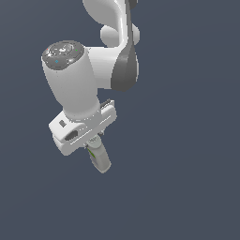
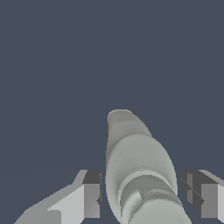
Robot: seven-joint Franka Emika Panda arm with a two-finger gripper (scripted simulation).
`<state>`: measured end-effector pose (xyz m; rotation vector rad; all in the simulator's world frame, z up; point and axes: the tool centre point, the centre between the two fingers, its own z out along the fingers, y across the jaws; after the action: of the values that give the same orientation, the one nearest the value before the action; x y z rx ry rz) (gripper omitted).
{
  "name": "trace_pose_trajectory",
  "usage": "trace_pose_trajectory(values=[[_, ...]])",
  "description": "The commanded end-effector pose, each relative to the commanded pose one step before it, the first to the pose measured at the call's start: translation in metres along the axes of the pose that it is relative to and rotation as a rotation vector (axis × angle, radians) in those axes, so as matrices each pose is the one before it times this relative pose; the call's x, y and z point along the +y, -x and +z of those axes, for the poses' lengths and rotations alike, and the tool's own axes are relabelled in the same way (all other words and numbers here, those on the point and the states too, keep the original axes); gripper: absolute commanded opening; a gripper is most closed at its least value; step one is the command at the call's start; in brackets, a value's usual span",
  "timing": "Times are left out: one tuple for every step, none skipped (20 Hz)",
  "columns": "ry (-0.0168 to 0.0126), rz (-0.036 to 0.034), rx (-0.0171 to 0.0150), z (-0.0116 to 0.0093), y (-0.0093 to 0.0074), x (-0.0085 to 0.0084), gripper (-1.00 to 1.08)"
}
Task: Pick up the object and move it to a goal position.
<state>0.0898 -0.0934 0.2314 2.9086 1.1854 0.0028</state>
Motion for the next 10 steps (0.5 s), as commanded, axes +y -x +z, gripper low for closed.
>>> trace_pose_trajectory(values=[[-0.00010, 0.00026, -0.00013, 0.00006, 0.00017, 0.00008, -1.00], [0.00000, 0.00000, 0.00000, -0.00013, 0.00012, -0.00008, -1.00], [0.00000, 0.00000, 0.00000, -0.00040, 0.00037, -0.00025, -1.00], [0.00000, 0.00000, 0.00000, -0.00066, 0.00062, -0.00041, -1.00], [0.00000, 0.00000, 0.00000, -0.00093, 0.00087, -0.00058, -1.00], [0.00000, 0.00000, 0.00000, -0.00121, 0.00113, -0.00075, -1.00], [0.00000, 0.00000, 0.00000, -0.00149, 0.00139, -0.00092, -1.00], [0.00000, 0.00000, 0.00000, -0.00179, 0.00166, -0.00110, -1.00], [0.00000, 0.00000, 0.00000, -0.00209, 0.00194, -0.00129, -1.00], [0.00000, 0.00000, 0.00000, -0.00240, 0.00223, -0.00148, -1.00]])
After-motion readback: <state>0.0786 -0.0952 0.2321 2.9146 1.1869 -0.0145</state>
